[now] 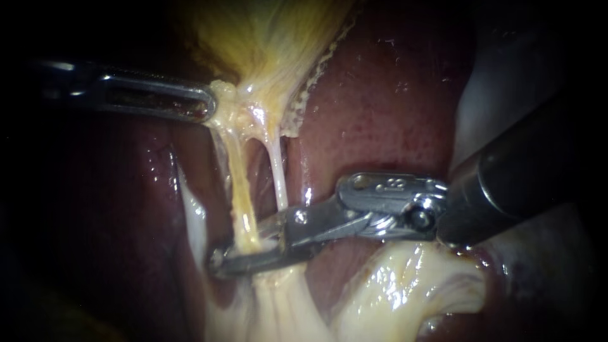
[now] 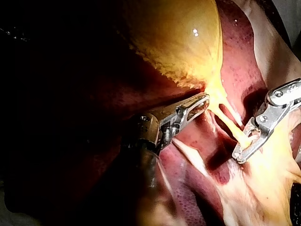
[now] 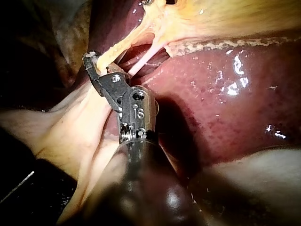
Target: Clipping first clip left tube
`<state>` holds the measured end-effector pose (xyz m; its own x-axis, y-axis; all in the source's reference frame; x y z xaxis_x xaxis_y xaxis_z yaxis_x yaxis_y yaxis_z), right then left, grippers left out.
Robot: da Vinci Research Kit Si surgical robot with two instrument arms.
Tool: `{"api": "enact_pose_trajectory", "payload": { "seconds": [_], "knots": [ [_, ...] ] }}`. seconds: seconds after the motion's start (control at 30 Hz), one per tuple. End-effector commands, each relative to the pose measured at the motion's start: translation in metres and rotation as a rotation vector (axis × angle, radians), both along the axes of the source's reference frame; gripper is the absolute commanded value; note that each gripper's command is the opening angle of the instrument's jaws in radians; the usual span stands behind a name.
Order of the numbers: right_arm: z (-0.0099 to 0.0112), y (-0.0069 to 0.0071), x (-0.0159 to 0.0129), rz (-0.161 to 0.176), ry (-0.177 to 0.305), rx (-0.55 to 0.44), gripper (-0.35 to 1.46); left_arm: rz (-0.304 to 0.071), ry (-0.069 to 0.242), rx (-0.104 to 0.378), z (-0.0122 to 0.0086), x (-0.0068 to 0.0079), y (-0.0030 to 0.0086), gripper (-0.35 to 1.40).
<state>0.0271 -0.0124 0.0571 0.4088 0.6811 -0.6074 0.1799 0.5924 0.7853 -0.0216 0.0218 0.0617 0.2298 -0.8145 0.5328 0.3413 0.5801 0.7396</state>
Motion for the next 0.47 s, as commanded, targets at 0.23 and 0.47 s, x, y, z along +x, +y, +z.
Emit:
{"api": "enact_pose_trajectory", "payload": {
  "seconds": [0.23, 0.47],
  "knots": [
    [0.0001, 0.0, 0.0, -0.007, 0.003, 0.003, -0.35, 0.0, 0.0, 0.0, 0.0, 0.0, 0.0, -0.35],
    [0.0004, -0.0002, 0.0, -0.014, 0.005, 0.003, -0.35, 0.0, 0.0, 0.0, 0.0, 0.0, 0.0, -0.35]
  ]
}}
